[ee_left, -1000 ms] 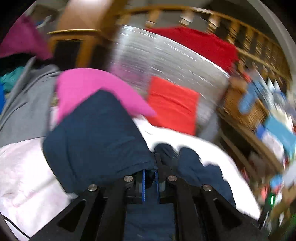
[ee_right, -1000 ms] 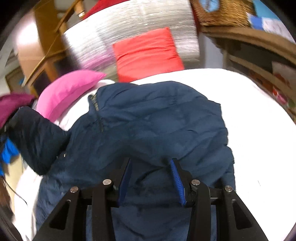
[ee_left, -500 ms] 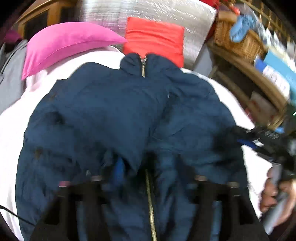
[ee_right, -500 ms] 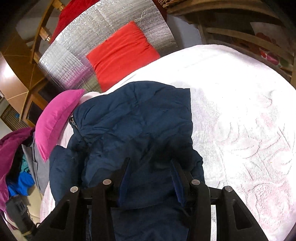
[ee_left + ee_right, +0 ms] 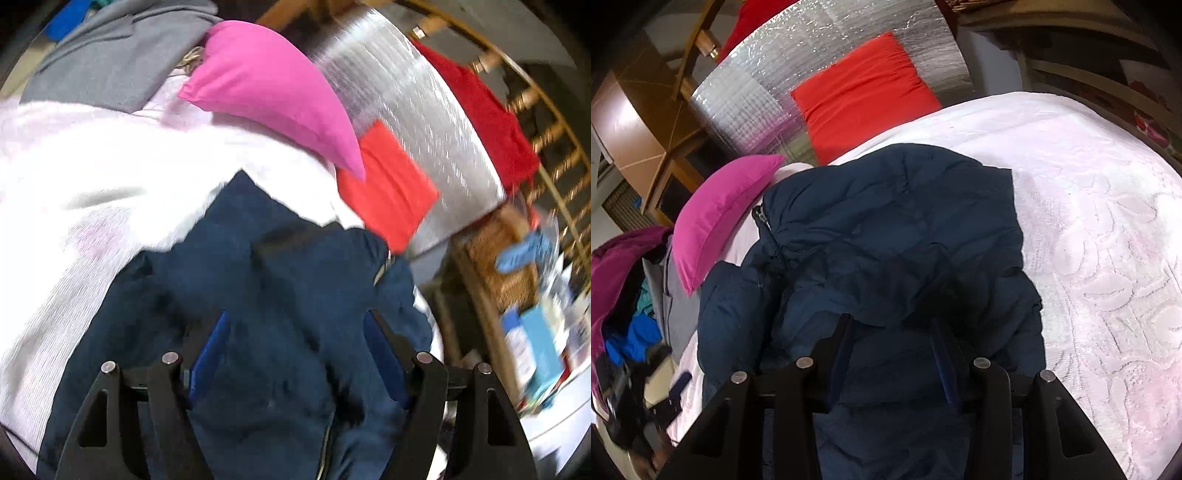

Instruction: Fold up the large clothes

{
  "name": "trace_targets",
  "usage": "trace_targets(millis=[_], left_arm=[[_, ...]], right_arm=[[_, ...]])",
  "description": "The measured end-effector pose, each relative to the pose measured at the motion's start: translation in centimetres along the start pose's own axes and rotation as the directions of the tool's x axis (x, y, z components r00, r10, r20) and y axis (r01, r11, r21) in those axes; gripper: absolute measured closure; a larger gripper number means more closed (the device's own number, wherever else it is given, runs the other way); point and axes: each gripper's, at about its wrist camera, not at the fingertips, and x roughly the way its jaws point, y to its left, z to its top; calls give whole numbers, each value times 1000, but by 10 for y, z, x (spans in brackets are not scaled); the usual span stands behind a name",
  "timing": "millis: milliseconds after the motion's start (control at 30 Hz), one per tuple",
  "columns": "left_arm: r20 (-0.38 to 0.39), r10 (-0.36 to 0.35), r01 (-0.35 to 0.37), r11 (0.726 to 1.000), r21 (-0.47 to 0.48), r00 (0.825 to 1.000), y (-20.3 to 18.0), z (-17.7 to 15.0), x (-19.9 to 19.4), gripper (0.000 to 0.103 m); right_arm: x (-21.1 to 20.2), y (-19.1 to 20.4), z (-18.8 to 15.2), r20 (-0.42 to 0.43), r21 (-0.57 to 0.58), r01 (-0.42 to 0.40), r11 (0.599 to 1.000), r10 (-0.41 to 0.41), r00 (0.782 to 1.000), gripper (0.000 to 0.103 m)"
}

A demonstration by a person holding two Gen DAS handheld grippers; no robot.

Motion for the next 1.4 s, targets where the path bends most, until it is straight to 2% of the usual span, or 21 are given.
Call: trace_targets(millis=[67, 167, 267, 367, 433, 500, 533, 600, 633, 767, 833, 933, 1133, 1233, 1300, 1333, 1367, 1400], left_arm=[[2, -42, 42, 998, -44, 999, 6, 8, 4, 28], [-24, -64, 63, 996, -67, 998, 9, 17, 22, 28], [-71, -84, 79, 995, -67, 994, 7, 15, 38, 28], [-104, -129, 125, 991, -52, 986, 0, 13, 48, 28], [-124, -131, 127, 991, -39, 984, -4, 11, 55, 28], [-113, -138, 135, 990, -33, 984, -7, 11, 59, 29], [-102, -144, 142, 989, -29, 984, -7, 10, 58, 32], [-87, -143, 143, 990, -10, 986, -10, 10, 61, 57], [-85, -136, 137, 991, 4, 987, -12, 9, 66, 83], [-66, -135, 139, 987, 76, 989, -28, 2, 69, 88], [-60, -161, 167, 979, 115, 985, -41, -1, 65, 89], [-65, -203, 211, 963, 168, 977, -66, -13, 62, 89], [-190, -218, 269, 911, 313, 957, -125, -67, 79, 89], [-249, -246, 325, 876, 358, 937, -145, -90, 78, 87], [-283, -275, 367, 858, 360, 919, -156, -96, 77, 79], [-303, -289, 389, 850, 355, 908, -159, -96, 75, 66], [-334, -305, 416, 843, 340, 892, -160, -95, 73, 48], [-361, -323, 441, 839, 318, 875, -159, -91, 69, 42]], right_arm=[[2, -1, 0, -3, 2, 2, 1000, -2, 1000, 56], [7, 1, 0, -5, -6, 3, 1000, -3, 1000, 56], [13, 4, 0, -8, -20, 13, 1000, -13, 1000, 56], [16, 7, -2, -14, -29, 18, 999, -19, 1000, 56], [18, 8, -3, -13, -37, 23, 999, -24, 1000, 56], [19, 8, -3, -12, -41, 27, 999, -28, 1000, 56], [19, 8, -4, -12, -43, 29, 999, -29, 999, 56], [20, 8, -4, -11, -46, 32, 998, -32, 999, 56], [20, 9, -5, -10, -48, 34, 998, -35, 999, 56], [18, 10, -8, -8, -60, 40, 997, -41, 999, 56], [16, 11, -9, -8, -63, 40, 997, -40, 999, 56], [12, 10, -9, -3, -59, 38, 998, -38, 999, 56], [5, -3, -6, 13, -27, 44, 999, -44, 999, 56], [-2, -15, -2, 23, -3, 44, 999, -44, 999, 56], [-6, -24, 2, 28, 18, 38, 999, -39, 999, 56], [-8, -30, 4, 30, 36, 30, 999, -31, 999, 56], [-10, -36, 6, 27, 58, 12, 998, -13, 1000, 56], [-11, -41, 7, 25, 77, -4, 997, 2, 1000, 56]])
